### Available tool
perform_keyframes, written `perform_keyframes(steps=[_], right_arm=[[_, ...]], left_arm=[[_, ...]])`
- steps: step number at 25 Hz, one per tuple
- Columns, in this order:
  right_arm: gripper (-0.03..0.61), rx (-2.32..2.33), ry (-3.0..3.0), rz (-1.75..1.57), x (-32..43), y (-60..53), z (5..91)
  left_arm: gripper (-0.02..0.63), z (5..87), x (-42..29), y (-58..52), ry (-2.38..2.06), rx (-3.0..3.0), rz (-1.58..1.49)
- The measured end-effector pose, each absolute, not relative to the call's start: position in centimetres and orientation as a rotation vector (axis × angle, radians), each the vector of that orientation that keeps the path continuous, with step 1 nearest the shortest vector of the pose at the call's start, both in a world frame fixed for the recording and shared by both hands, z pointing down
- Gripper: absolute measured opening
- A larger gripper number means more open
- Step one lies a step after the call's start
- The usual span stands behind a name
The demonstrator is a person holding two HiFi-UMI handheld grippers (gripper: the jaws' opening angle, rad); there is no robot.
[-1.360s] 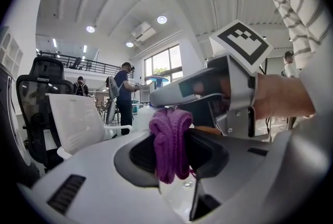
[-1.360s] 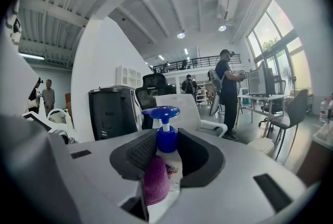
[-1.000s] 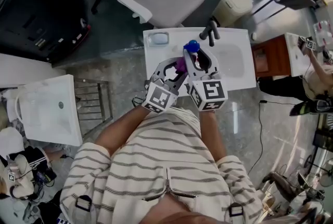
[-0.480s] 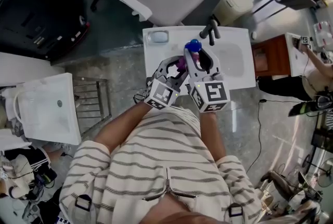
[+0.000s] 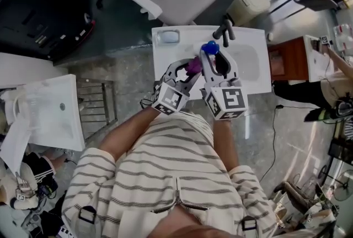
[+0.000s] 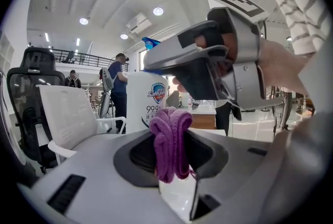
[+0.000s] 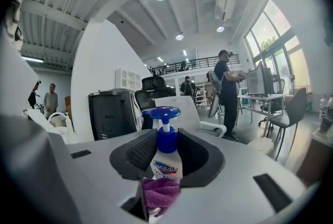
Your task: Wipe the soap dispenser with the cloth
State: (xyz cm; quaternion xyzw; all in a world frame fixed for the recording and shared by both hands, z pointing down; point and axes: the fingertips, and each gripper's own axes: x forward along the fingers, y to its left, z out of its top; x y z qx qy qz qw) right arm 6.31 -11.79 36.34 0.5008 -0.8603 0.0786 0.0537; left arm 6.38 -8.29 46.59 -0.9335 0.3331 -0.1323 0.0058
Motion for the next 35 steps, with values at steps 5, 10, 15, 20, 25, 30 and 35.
perform_keyframes(steps=[5, 10, 15, 20, 25, 30, 35], right_arm=[[0.132, 1.526, -2.614, 0.248, 6.5, -11.6, 36.5], [0.132, 1.527, -2.607, 0.250, 6.8, -11.6, 36.7], [0.132, 1.523, -2.613, 0.257, 6.9, -11.6, 36.8], [0.132, 1.518, -2.614, 0.246, 7.0, -11.4, 36.7], [0.132, 1.517, -2.614, 0.239, 7.2, -11.3, 36.6], [0.132, 1.513, -2.614, 0.237, 7.4, -11.2, 36.7], [0.132, 1.489, -2.632, 0.245, 7.1, -10.6, 36.8]], left_arm=[[0.129, 46.9, 5.7, -8.0, 1.057, -2.923, -0.430], [0.129, 47.1, 4.8, -7.8, 1.096, -2.926, -0.428], [0.129, 46.8, 3.7, -7.8, 1.137, -2.927, -0.407], [0.129, 45.7, 2.8, -7.7, 1.166, -2.917, -0.371], [0.129, 44.3, 2.0, -8.0, 1.213, -2.922, -0.310], [0.129, 42.7, 1.2, -8.4, 1.232, -2.908, -0.251], [0.129, 41.2, 0.5, -9.4, 1.211, -2.887, -0.221]])
